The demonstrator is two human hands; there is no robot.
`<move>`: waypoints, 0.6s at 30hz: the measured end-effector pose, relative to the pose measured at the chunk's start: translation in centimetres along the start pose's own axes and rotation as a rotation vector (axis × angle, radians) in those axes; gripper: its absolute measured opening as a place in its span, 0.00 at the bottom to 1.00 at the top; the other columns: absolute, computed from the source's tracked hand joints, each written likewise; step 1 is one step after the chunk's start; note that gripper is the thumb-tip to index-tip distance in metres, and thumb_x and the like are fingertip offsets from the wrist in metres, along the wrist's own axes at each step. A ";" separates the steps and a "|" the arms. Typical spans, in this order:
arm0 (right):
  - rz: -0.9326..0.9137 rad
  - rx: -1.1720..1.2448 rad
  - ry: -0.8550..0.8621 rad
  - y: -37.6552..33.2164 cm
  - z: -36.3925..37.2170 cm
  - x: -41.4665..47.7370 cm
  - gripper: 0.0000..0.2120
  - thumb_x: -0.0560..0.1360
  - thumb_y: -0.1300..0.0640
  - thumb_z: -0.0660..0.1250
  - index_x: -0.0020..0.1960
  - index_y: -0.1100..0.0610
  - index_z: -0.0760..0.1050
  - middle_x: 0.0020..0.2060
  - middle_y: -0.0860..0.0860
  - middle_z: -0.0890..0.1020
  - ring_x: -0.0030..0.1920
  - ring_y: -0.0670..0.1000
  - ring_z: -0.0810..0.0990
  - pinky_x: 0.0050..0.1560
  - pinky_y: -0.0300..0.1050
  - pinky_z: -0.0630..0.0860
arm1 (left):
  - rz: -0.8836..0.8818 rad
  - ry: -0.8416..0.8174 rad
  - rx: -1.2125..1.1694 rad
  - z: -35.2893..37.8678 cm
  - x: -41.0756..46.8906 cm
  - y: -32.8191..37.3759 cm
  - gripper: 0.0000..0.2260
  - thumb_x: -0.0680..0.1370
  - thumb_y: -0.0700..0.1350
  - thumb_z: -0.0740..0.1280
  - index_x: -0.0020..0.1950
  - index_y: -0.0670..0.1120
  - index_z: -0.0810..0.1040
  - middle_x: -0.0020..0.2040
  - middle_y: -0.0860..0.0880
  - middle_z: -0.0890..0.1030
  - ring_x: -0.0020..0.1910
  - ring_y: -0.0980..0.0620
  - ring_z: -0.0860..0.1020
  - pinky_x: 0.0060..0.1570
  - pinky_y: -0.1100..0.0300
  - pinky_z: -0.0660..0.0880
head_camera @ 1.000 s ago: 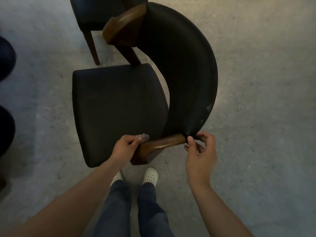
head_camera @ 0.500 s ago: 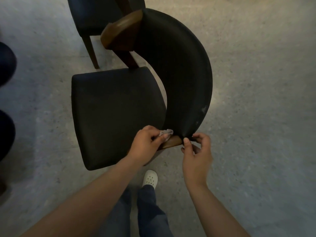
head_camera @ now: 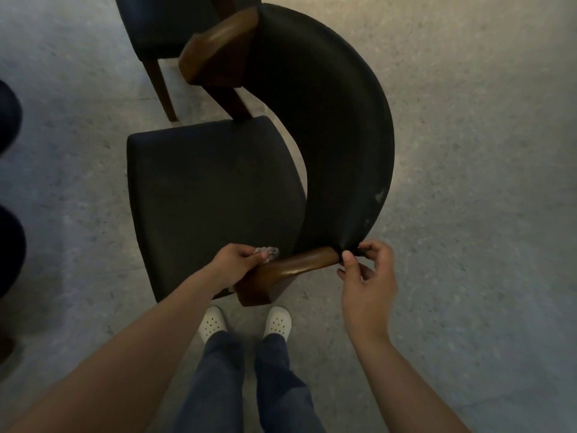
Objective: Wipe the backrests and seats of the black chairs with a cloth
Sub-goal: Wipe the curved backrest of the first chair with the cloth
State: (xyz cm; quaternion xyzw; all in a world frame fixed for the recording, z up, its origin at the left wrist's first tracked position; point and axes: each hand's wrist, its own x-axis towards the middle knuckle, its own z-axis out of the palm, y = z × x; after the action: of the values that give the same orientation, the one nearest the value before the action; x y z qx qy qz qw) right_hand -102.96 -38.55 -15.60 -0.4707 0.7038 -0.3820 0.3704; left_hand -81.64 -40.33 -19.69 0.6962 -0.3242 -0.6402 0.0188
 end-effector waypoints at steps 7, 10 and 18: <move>0.038 -0.014 0.026 0.0 0.3 -0.3 0.10 0.77 0.55 0.67 0.55 0.44 0.71 0.54 0.43 0.77 0.50 0.46 0.81 0.49 0.48 0.82 | 0.134 0.251 -0.079 -0.3 -1.1 -0.4 0.08 0.80 0.50 0.64 0.47 0.48 0.79 0.43 0.45 0.80 0.41 0.50 0.78 0.45 0.53 0.76; 0.080 0.050 0.063 -0.5 0.4 -0.8 0.09 0.78 0.56 0.66 0.56 0.46 0.72 0.53 0.43 0.78 0.51 0.45 0.82 0.49 0.45 0.82 | 0.324 0.365 -0.100 -0.6 -2.9 1.1 0.06 0.80 0.49 0.65 0.46 0.50 0.80 0.46 0.49 0.80 0.46 0.53 0.79 0.47 0.56 0.77; 0.223 0.199 0.062 -0.8 0.2 -3.0 0.09 0.79 0.59 0.65 0.55 0.46 0.75 0.51 0.43 0.80 0.52 0.46 0.82 0.51 0.44 0.81 | 0.637 0.333 -0.007 1.4 -6.6 6.2 0.11 0.77 0.47 0.69 0.59 0.56 0.78 0.56 0.61 0.74 0.54 0.66 0.73 0.52 0.69 0.72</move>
State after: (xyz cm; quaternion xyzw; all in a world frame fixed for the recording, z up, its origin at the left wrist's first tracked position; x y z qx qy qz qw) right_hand -101.62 -35.98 -14.49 -0.3385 0.7216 -0.4206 0.4334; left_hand -85.38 -41.56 -11.39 0.6550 -0.5151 -0.4813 0.2722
